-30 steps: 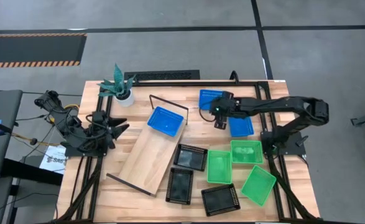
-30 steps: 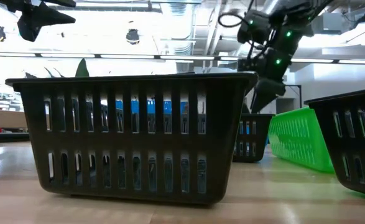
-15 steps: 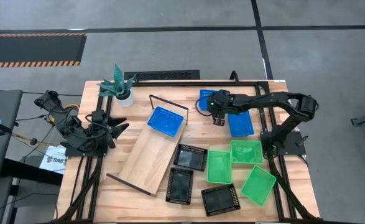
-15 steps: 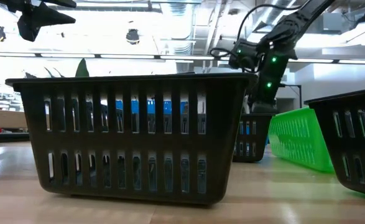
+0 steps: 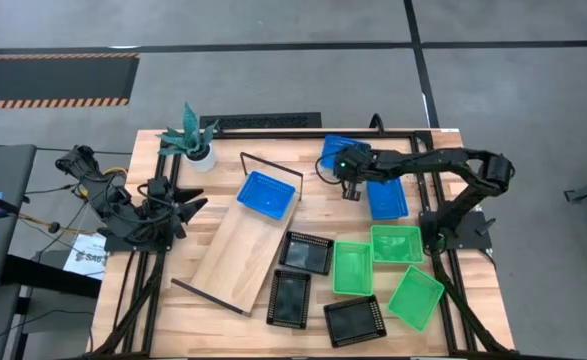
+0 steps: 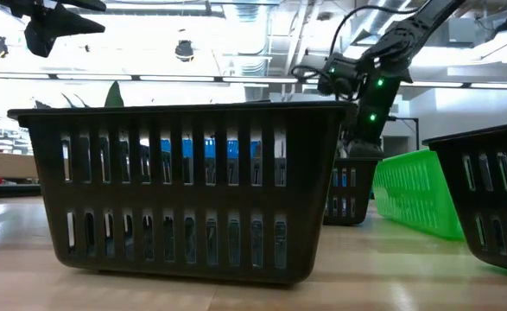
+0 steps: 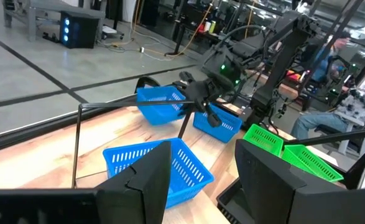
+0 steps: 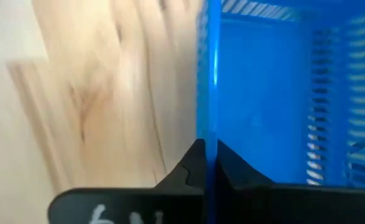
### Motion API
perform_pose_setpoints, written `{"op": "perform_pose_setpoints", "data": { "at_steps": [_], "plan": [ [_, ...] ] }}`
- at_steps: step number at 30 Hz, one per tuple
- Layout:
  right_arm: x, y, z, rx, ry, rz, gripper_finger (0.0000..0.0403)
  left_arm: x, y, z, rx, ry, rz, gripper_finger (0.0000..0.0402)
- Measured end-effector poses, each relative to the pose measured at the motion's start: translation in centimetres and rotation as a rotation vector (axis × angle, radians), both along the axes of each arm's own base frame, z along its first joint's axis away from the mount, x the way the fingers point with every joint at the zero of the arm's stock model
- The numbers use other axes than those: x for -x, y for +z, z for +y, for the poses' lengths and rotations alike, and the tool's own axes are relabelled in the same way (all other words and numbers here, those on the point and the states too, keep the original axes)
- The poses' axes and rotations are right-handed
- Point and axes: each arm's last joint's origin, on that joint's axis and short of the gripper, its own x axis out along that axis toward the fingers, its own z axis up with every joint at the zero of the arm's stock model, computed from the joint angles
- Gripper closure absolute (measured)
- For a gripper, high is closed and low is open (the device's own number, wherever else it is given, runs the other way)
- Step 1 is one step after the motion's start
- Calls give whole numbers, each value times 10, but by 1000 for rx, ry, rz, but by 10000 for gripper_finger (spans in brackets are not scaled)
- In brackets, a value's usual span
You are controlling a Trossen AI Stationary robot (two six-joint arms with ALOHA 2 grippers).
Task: Stack baskets on shelf by color
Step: Stack the top blue bin on top of the blue bin on the shelf
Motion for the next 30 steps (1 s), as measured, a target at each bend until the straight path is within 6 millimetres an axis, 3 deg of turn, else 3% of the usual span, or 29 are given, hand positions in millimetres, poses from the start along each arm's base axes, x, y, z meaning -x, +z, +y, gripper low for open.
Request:
{"op": "perform_pose_setpoints", "data": {
  "at_steps": [3,8,18,25,30],
  "plan": [
    [2,20,1,17,-33,-77,394,0,0,0,7,1,-3,232],
    [7,71,11,45,-89,-260,392,0,0,0,15,-1,-6,232],
    [23,160,78,174,-83,-614,389,0,0,0,-11,14,0,232],
    [17,178,134,168,32,-796,394,1,1,3,-20,111,-33,232],
    [0,178,176,151,121,-913,395,1,2,2,-5,84,-34,232]
  ]
}}
